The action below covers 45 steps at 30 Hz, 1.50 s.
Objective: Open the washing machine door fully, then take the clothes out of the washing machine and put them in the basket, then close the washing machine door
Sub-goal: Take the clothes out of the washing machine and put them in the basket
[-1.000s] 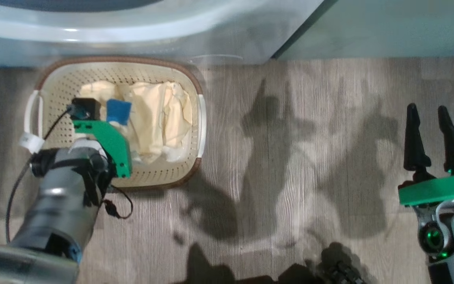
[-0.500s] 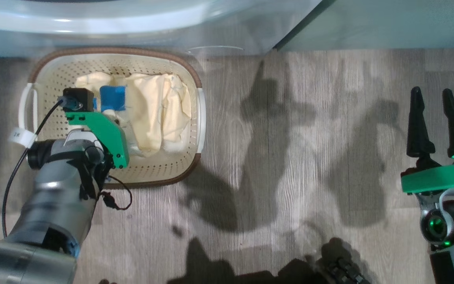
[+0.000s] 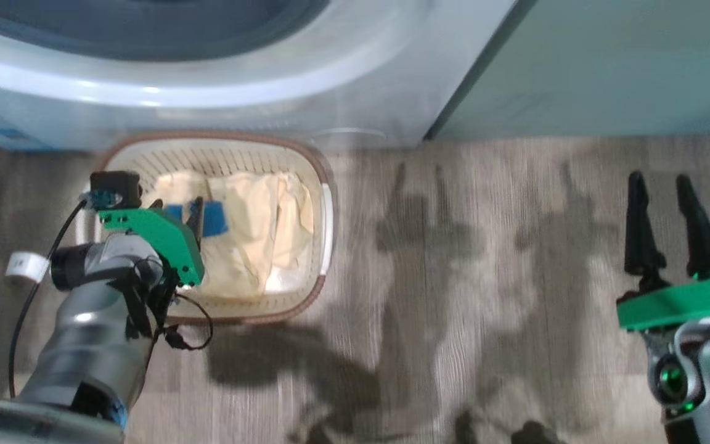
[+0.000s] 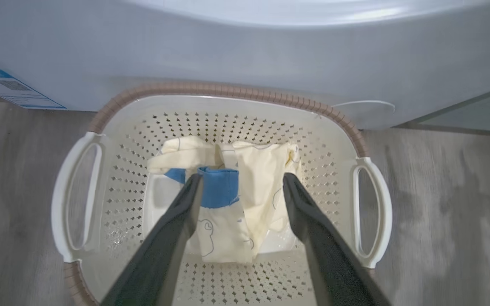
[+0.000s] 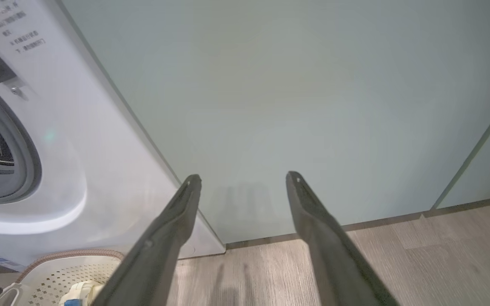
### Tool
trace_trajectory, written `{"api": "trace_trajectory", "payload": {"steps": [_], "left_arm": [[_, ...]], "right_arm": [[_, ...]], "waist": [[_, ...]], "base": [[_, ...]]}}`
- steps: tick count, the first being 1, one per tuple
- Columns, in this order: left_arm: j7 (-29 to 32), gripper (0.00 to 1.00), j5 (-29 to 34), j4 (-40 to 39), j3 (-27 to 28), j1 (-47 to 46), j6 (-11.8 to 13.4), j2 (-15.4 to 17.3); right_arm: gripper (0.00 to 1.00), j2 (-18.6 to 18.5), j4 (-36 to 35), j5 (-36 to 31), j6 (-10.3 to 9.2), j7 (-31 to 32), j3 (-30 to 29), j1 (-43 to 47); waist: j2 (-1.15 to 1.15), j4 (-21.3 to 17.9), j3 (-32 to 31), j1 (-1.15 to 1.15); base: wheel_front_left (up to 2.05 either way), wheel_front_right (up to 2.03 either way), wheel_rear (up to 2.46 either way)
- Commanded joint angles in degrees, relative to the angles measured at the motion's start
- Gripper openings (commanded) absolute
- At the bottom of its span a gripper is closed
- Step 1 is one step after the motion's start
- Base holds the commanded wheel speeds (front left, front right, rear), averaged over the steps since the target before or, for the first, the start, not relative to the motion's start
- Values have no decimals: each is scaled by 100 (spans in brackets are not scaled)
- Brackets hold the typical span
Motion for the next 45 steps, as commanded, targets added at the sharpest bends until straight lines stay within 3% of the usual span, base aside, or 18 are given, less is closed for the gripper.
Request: {"api": "trace_trajectory", "payload": {"steps": [1,6,12,22,33,45], "left_arm": [[-181,100,-109,-93,97,98,-61,201],[-404,100,-288,-354,38,312,-86,238],[-487,100,-638,-1193,-192,846,-88,379],[-493,100,-768,-3231,430,2216,-89,697],[-493,100,-452,-4412,1179,3416,-90,540],[-494,100,-313,-4916,1515,4040,-90,309]], "right_arm": [[100,-44,-115,-6,25,-54,128,165],[100,-67,-37,29,25,-54,171,318],[100,-130,55,30,25,-54,195,611],[100,-149,115,4,25,-54,220,1125],[100,-191,149,-4,25,-54,240,1501],[100,-182,126,-3,25,-54,197,1616]], "waist": [[0,83,-359,1],[0,126,-800,1],[0,163,-1352,1],[0,219,-2167,1],[0,254,-2807,1],[0,272,-2966,1]], "base": [[0,0,0],[0,0,0],[0,0,0],[0,0,0],[0,0,0],[0,0,0]]}}
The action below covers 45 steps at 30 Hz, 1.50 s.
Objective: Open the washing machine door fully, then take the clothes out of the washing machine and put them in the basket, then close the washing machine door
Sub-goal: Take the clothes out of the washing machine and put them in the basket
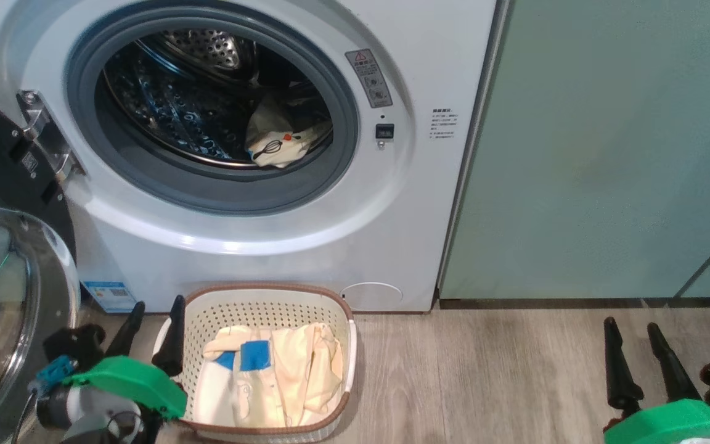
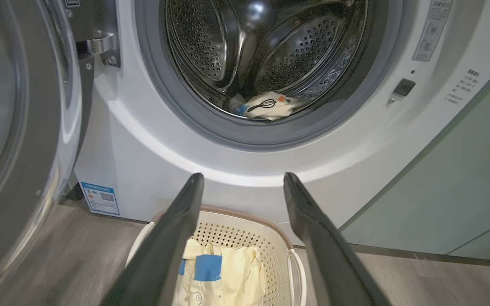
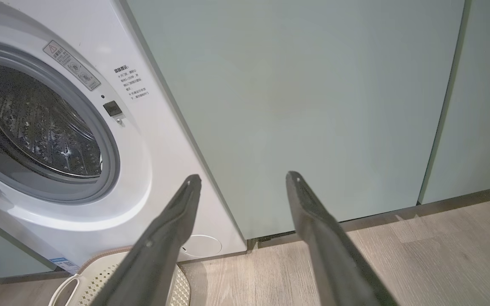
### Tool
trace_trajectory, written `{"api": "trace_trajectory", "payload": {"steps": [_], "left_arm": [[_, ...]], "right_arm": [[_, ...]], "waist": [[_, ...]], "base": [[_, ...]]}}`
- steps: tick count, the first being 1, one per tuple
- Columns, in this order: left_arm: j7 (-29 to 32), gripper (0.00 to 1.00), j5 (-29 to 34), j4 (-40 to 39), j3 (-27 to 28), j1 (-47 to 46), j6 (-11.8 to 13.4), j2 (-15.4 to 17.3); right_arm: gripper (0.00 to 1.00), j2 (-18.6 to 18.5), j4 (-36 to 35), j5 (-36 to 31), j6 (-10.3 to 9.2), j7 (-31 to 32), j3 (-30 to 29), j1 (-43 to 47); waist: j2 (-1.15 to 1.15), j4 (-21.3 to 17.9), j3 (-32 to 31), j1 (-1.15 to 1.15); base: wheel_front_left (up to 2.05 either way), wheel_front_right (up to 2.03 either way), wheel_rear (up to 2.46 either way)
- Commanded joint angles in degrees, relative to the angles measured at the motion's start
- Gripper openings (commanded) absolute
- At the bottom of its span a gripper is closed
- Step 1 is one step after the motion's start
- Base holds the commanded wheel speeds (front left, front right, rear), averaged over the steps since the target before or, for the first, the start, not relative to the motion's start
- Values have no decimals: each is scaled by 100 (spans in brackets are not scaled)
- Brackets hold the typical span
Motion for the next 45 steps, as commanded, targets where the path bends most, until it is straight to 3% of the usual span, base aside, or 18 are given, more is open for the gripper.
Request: {"api": "trace_trajectory", "payload": {"steps": [1,45], "left_arm": [[-61,100,54,-224,271,-127,-4,124],[-61,100,740,-468,674,157,-4,-102]], "right_arm": [[100,-121,-191,-6,25,-55,82,-138],[100,-35,-261,-94,25,-55,-111,-70]], "waist": [[0,3,-14,0],[0,119,-195,0]], "base": [[0,0,0],[0,0,0]]}}
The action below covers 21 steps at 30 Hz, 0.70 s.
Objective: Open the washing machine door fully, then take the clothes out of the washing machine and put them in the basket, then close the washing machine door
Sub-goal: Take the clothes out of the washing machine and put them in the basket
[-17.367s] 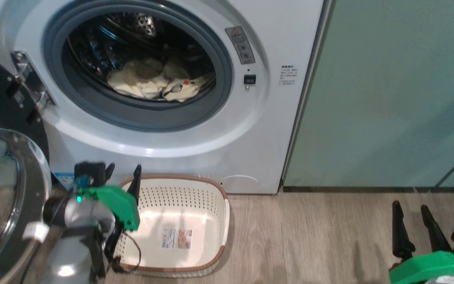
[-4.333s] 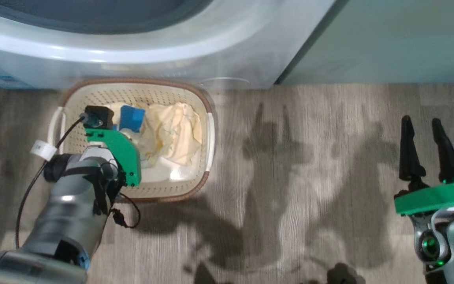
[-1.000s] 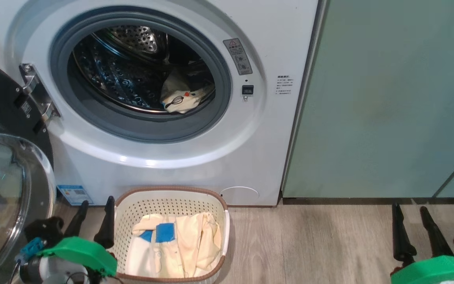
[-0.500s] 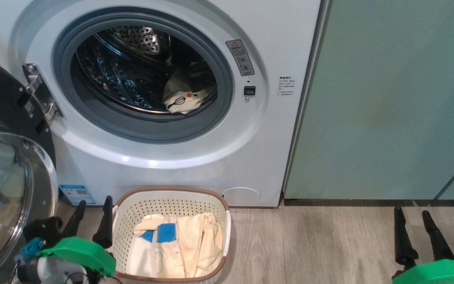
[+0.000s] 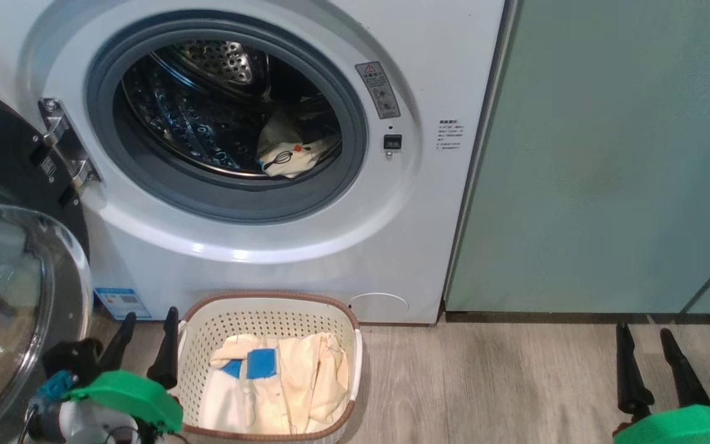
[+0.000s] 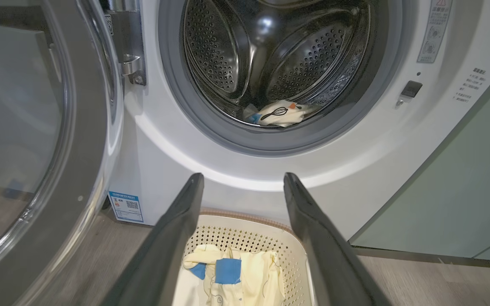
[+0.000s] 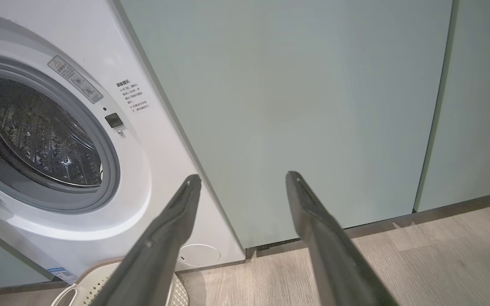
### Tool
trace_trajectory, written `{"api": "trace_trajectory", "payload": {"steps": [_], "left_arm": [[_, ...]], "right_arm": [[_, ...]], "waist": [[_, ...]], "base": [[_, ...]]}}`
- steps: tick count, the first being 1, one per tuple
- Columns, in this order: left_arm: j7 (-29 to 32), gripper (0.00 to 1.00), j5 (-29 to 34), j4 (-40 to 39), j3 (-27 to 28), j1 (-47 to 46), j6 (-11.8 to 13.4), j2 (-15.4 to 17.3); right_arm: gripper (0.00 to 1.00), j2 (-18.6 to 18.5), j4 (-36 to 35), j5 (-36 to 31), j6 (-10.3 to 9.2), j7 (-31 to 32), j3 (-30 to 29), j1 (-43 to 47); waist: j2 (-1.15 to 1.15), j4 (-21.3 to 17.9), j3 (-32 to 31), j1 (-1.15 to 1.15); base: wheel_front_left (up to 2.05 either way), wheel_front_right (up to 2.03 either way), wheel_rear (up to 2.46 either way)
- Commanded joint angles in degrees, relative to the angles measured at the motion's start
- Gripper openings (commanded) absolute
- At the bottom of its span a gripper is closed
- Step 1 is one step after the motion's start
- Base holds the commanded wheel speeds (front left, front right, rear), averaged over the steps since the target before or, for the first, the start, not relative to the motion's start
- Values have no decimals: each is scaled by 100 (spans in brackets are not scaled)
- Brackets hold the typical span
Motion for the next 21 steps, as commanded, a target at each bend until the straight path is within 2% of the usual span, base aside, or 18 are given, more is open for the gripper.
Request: {"api": "trace_trajectory", "payload": {"steps": [1,15,21], "left_arm": [[-61,100,79,-212,241,-157,-4,84],[-61,100,188,-250,226,-170,-4,31],[-34,100,251,-5,-74,-466,-4,137]], "right_arm": [[100,-65,-200,-37,25,-55,120,-190],[100,-66,-204,-23,25,-55,147,-188],[100,-63,-184,-11,25,-55,184,-221]], "waist": [[0,-3,6,0],[0,-13,54,0],[0,-20,119,0]], "base": [[0,0,0],[0,0,0],[0,0,0]]}}
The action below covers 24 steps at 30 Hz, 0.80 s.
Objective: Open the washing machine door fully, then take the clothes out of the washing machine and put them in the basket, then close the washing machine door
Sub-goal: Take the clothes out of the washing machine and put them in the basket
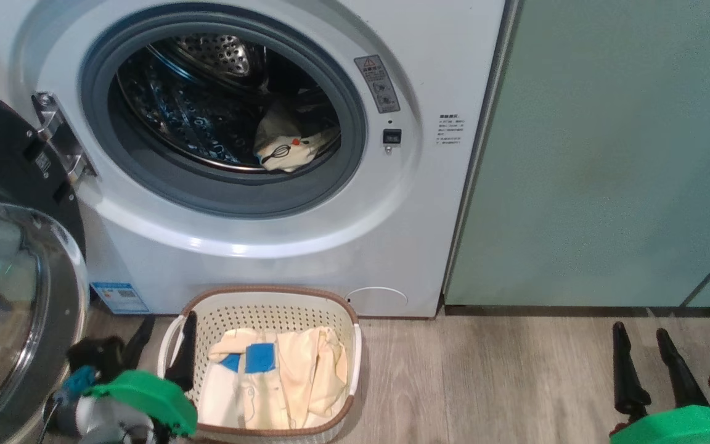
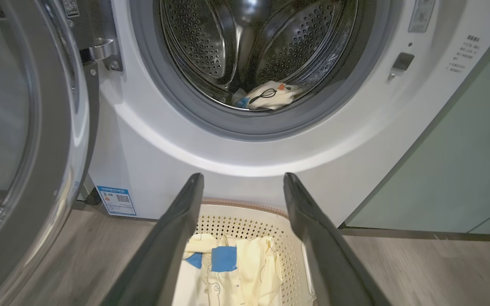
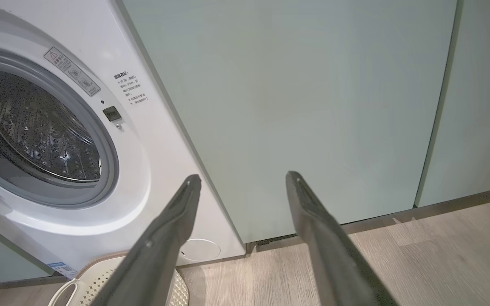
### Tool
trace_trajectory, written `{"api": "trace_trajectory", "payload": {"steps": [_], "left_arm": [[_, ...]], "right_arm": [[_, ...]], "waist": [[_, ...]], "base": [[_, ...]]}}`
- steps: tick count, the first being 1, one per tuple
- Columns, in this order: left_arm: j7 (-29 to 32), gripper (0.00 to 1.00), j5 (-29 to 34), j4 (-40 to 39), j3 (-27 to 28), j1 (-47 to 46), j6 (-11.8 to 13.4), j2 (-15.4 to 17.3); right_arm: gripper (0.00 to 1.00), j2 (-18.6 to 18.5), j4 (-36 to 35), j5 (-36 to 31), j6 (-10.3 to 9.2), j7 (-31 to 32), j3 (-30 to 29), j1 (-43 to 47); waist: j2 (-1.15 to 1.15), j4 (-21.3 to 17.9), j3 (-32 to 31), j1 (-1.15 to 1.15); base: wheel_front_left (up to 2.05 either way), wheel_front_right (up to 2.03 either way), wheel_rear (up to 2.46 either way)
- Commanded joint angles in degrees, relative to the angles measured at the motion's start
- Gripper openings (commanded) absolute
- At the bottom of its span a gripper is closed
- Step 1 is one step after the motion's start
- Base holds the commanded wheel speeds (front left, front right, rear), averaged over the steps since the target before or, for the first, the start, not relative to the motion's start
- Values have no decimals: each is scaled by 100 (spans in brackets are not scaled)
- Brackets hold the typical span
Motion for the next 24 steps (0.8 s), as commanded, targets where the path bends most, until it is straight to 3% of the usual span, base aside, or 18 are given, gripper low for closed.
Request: {"api": "trace_trajectory", "payload": {"steps": [1,8,24], "left_arm": [[-15,100,56,-121,129,-457,-4,192],[448,100,46,290,-205,-1347,-4,427],[2067,100,-207,1135,-946,-4230,-4,1026]], "right_arm": [[100,-66,-182,-10,25,-55,143,-227],[100,-61,-228,9,25,-55,216,-334],[100,104,-486,-6,25,-55,97,-1140]], "waist": [[0,-11,25,0],[0,-117,379,0],[0,-347,2184,0]], "base": [[0,0,0],[0,0,0],[0,0,0]]}}
